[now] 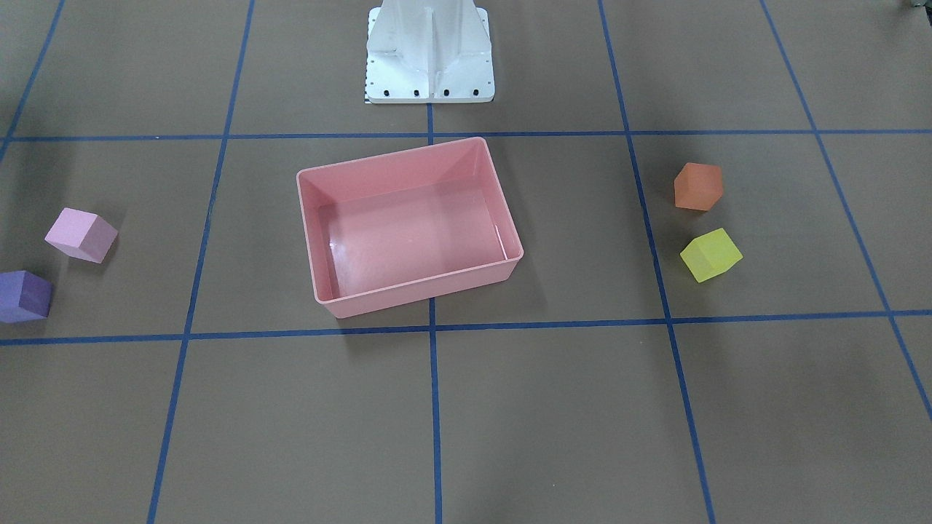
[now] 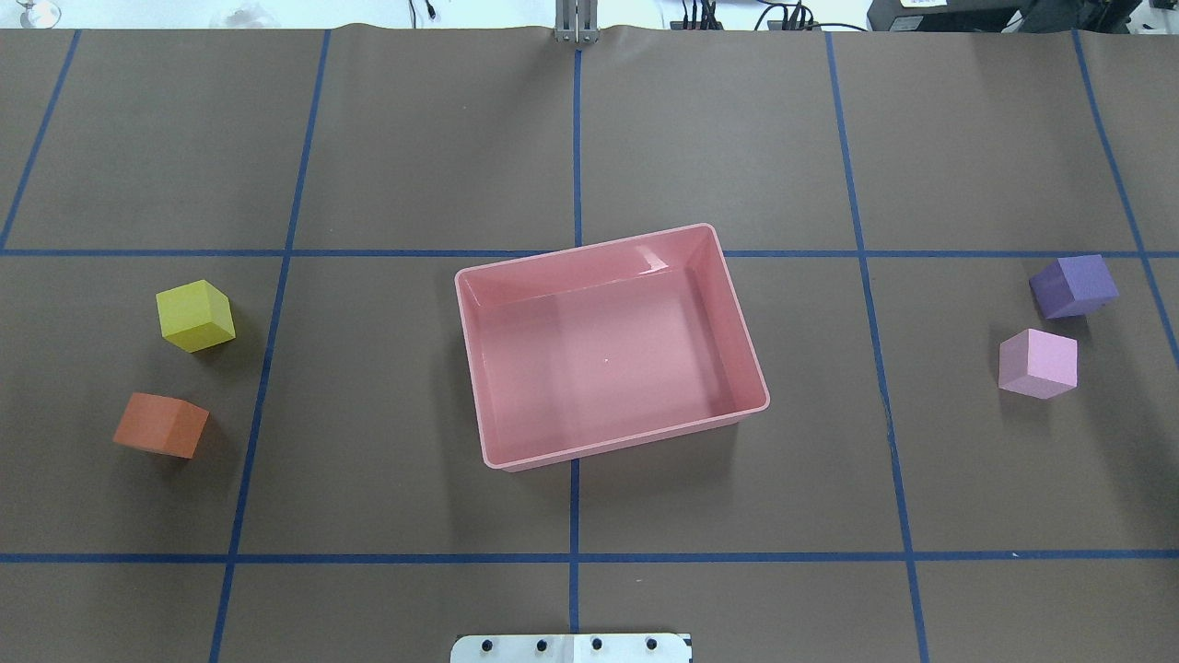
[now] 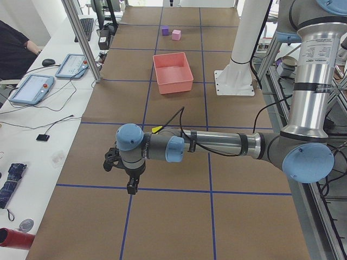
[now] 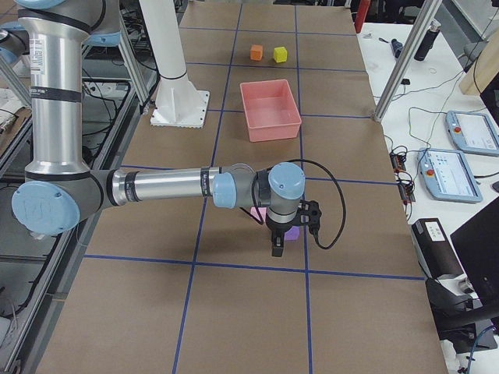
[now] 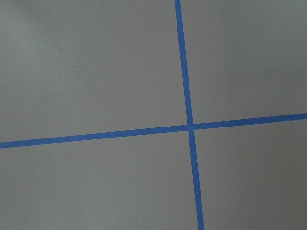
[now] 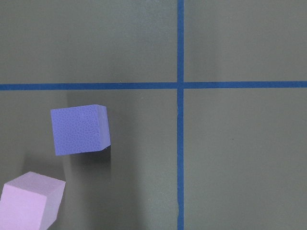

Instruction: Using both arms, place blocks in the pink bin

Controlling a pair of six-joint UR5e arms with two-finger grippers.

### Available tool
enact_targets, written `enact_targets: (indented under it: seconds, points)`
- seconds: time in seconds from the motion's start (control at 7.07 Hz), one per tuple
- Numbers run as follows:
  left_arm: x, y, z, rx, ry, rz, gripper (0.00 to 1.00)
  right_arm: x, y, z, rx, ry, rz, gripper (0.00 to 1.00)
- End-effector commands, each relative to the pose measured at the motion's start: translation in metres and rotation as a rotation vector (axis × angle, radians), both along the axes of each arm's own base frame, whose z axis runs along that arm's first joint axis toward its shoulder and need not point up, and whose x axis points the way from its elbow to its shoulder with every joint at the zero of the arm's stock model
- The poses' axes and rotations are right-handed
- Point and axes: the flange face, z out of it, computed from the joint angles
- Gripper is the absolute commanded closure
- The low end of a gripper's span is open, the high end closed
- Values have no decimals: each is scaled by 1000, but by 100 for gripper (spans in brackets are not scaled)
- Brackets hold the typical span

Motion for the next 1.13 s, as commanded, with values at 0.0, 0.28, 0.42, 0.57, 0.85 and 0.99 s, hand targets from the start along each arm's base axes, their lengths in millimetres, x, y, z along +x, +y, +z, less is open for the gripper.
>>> enact_targets:
  seconds: [0.0, 0.28, 0.42, 0.57, 0.85, 0.99]
  points:
    - [0, 0, 1, 0, -3, 1, 0, 0, 0, -1, 3, 0, -1, 0]
    - [0, -1, -1, 2, 0, 0, 0, 0, 0, 0, -1, 0, 0, 0]
    - [1, -4, -4, 6, -1, 1, 0, 0, 0, 0, 0, 1, 0, 0]
    - [1, -5, -8, 12, -2, 1, 0, 0, 0, 0, 0, 1, 0, 0]
    - [21, -12, -44, 124, 5, 37, 0, 0, 0, 0, 0, 0, 0, 0]
    - [43, -16, -58, 141, 8, 71, 0, 0, -1, -1, 3, 1, 0, 0]
